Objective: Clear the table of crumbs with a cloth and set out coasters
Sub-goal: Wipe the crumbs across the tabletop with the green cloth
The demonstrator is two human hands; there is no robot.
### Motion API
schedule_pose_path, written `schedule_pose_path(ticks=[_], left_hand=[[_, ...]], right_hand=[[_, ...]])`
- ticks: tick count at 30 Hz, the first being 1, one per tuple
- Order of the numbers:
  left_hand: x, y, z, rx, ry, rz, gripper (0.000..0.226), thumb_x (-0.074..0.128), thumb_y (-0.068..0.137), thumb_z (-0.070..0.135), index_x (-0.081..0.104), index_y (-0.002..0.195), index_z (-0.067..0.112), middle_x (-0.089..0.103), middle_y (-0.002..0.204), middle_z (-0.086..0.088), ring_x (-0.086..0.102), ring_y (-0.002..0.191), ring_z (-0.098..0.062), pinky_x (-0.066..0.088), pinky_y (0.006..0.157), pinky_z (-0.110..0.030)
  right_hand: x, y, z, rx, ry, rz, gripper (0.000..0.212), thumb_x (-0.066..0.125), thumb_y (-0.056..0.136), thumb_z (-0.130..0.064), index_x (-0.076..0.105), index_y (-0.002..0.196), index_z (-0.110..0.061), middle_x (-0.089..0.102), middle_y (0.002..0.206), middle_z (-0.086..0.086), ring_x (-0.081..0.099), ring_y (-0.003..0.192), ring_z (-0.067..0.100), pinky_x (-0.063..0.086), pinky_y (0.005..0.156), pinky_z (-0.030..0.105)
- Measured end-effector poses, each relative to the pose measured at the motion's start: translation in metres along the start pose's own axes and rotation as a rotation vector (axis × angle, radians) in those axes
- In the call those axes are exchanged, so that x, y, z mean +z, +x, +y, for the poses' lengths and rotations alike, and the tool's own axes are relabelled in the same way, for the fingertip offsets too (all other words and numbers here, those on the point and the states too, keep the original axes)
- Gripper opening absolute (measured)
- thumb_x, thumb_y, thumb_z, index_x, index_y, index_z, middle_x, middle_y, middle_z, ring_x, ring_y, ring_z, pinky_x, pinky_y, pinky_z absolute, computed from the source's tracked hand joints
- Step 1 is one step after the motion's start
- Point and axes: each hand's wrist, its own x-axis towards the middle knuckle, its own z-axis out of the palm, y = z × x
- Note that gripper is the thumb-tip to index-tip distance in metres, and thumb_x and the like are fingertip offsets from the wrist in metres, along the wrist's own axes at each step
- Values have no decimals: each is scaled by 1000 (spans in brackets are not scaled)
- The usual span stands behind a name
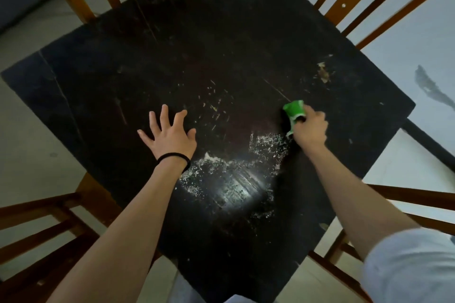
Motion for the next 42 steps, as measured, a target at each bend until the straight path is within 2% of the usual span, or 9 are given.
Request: schedule_pose_path(ticks=[6,11,14,21,26,29,35,38,42], left_hand=[[1,0,2,-15,-9,1,51,53,91,36,33,138,38,2,159,2,-9,146,-26,-3,114,-59],[2,-1,1,-7,-29,9,51,53,91,35,33,137,38,1,159,2,-11,145,-25,-6,114,-59],[2,-1,1,-6,-26,10,50,53,91,35,34,137,38,1,159,2,-11,145,-25,-7,113,-58],[-3,-4,-9,47,-11,-40,52,49,93,39,29,141,40,-1,159,3,-10,146,-24,-5,115,-55],[0,-15,-34,139,-35,23,44,43,96,33,36,140,36,10,158,2,-2,146,-20,-3,117,-47],[2,-23,-46,159,-50,66,43,43,97,29,40,139,31,17,157,0,3,146,-20,-1,118,-45],[4,-37,-56,142,-102,81,41,43,97,24,43,138,24,22,155,-2,7,146,-21,2,119,-43],[1,-42,-61,125,-118,78,40,42,97,23,44,137,22,24,155,-2,9,146,-21,4,119,-42],[4,-49,-68,123,-127,91,41,44,97,20,44,137,20,25,154,-4,10,146,-23,6,119,-42]], right_hand=[[48,-96,-20,-427,100,-236,45,54,85,-11,52,129,-23,47,116,4,46,110,24,43,90,41],[7,-57,34,-159,133,25,44,53,84,-10,54,127,-19,51,116,18,49,109,35,41,96,44],[3,-67,51,48,75,54,45,49,86,-9,49,131,-16,46,119,23,45,111,42,39,94,47],[55,-168,4,-199,188,-147,49,53,83,-3,52,129,-19,48,117,6,43,110,26,35,89,34],[13,-128,50,-20,87,74,47,51,85,-7,50,131,-18,48,120,15,44,113,34,34,96,45],[13,-139,62,147,64,97,44,51,89,-13,47,132,-17,46,123,19,43,114,36,35,94,49],[58,-220,10,-124,174,-121,46,52,89,-12,45,134,-20,45,123,6,48,106,21,32,75,22],[45,-209,9,-94,277,-102,44,50,92,-15,43,135,-18,43,115,-1,47,90,12,27,70,14],[39,-202,26,105,227,45,43,49,93,-18,42,135,-14,45,120,12,54,101,28,35,77,27]])
